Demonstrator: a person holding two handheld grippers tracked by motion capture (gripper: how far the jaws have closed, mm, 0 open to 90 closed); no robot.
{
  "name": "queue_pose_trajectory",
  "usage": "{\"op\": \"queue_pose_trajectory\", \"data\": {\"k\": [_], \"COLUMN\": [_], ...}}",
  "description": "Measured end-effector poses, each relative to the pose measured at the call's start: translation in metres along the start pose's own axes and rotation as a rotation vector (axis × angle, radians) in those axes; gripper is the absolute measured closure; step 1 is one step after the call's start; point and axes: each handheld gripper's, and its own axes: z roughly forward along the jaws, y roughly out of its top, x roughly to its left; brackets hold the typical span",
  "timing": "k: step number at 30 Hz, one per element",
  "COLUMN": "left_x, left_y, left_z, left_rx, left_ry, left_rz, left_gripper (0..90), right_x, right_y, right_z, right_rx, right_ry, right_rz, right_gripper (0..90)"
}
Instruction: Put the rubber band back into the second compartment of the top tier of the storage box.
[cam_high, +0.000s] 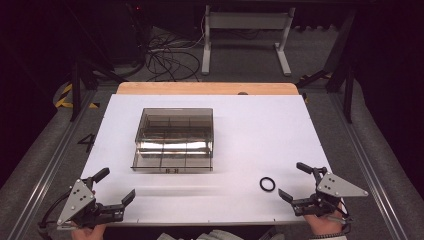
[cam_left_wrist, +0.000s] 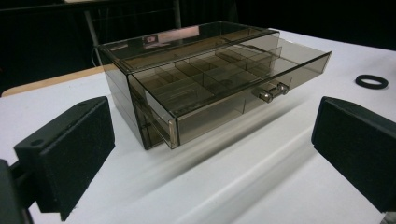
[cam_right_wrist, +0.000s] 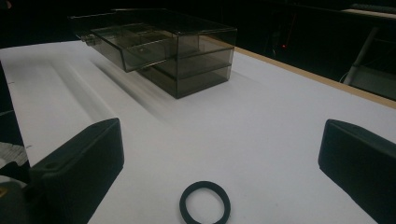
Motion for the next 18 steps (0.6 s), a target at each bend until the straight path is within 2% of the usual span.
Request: {"op": "queue_pose_trajectory", "data": {"k": [18], "left_x": [-0.0008], "left_y": [-0.0013], "left_z": [-0.0001], "left_rx": [0.002], "left_ry": [0.011], "left_rz": [0.009], "left_gripper": [0.3], "right_x": [0.0019], "right_y": [0.0032], "right_z": [0.0012], "right_rx": [0.029], "right_ry": [0.018], "right_rz": [0.001], "right_gripper": [3.6]}}
